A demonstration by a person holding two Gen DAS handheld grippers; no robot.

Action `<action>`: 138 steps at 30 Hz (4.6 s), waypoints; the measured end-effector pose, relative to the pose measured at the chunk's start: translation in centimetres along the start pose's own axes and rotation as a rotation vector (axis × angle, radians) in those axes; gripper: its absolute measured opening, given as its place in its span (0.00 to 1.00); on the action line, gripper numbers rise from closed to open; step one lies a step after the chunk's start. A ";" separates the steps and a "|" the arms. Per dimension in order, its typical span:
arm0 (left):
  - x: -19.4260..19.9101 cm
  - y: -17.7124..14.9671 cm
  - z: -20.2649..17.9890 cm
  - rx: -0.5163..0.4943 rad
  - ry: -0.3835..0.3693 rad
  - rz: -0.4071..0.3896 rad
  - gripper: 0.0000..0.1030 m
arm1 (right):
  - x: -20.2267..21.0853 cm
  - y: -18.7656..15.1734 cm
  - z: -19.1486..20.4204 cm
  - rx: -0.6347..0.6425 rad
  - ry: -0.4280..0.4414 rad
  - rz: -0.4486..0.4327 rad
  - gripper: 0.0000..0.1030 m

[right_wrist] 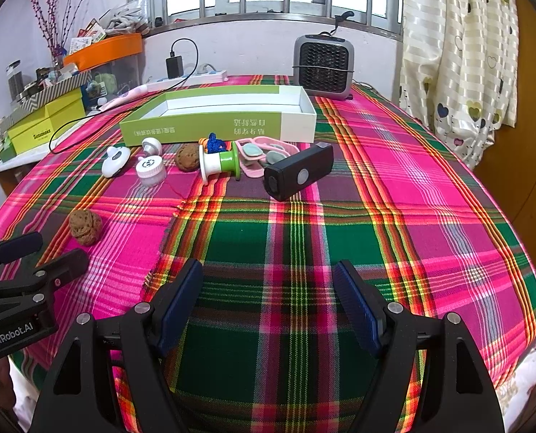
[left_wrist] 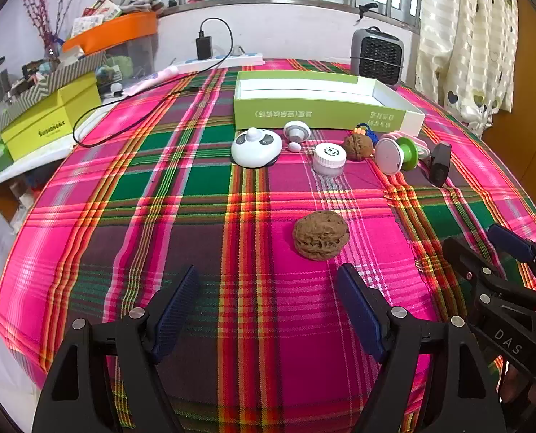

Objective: Organize objects
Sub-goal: 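Move the left tool to the walnut and close its fingers on it, then lift the walnut with the left tool while the right tool grasps the black device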

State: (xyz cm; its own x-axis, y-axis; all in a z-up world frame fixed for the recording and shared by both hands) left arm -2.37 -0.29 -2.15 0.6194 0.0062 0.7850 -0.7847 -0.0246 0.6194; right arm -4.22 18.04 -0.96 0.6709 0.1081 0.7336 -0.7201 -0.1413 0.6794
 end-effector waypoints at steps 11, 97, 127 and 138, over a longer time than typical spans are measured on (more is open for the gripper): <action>-0.1 0.2 0.0 -0.005 -0.020 0.002 0.76 | 0.1 0.1 0.0 0.006 0.011 0.002 0.73; -2.9 4.8 -0.3 -0.128 -0.165 0.028 0.37 | -3.8 5.9 -3.7 -0.020 -0.008 0.129 0.28; -2.5 4.7 -0.5 -0.143 -0.176 0.040 0.26 | -4.3 7.1 -4.4 -0.060 0.005 0.100 0.24; -1.8 6.4 -1.2 -0.133 -0.205 0.022 0.26 | -3.2 7.6 -4.5 -0.059 0.049 0.075 0.23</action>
State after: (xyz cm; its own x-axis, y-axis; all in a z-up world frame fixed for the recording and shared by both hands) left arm -8.52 0.70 0.39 0.5834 -0.1964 0.7881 -0.7857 0.1093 0.6089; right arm -12.65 21.01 1.89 0.6060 0.1477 0.7817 -0.7784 -0.0925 0.6209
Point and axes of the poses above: each gripper's, at about its wrist camera, not at the fingertips, and x roughly against the way its jaws point, z to its left, y to its top, the point moved 3 cm from there along -x, roughly the way its jaws point, and after that the axes turned 4 degrees about z, right-handed, at the moved point
